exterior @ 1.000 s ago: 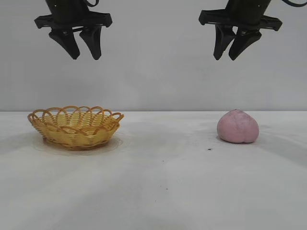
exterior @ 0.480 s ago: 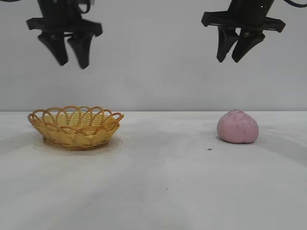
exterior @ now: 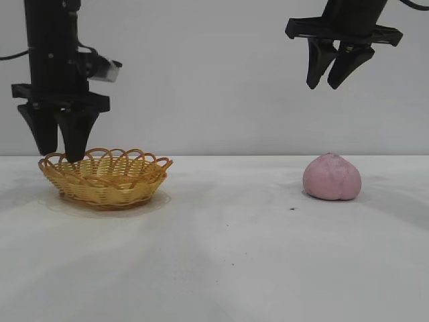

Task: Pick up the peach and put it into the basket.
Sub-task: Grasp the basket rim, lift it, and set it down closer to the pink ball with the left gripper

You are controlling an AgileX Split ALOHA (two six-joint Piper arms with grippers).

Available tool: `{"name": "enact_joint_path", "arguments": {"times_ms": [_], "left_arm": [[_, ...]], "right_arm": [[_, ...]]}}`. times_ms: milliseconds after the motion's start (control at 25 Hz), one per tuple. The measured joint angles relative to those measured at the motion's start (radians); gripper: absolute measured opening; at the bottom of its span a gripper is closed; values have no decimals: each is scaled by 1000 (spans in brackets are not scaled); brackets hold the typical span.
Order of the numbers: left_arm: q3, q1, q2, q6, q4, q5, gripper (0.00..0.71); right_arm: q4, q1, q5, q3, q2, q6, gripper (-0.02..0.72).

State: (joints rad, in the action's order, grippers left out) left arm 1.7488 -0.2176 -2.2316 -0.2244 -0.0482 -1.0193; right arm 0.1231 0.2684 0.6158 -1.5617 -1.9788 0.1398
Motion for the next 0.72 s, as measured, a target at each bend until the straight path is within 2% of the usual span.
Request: {"name": "enact_joint_path", "arguments": {"times_ms": [40,80,120,160,360,440,560,720], "left_arm": [[0,4,-8,-15,24,-8,259],[0,9,-17,-30,55,-18,160],[0,11,-22,-32,79,-25,102],[4,13,-22,-25,101,-25,73],[6,17,-23,104,247,-18,73],[6,17,-26,148,326,-7,0],[6,15,-31,215,450,18,0],[6,-21,-31,318,521,83,0]], "right_arm": [[0,0,1,0,0,2,240],[0,0,2,0,0,2,240],[0,0,2,0,0,2,240],[0,0,6,0,0,2,240],[0,0,15,0,0,4,240],[0,0,16,0,0,4,240],[0,0,24,0,0,4,240],[0,0,36,0,0,6,240]]}}
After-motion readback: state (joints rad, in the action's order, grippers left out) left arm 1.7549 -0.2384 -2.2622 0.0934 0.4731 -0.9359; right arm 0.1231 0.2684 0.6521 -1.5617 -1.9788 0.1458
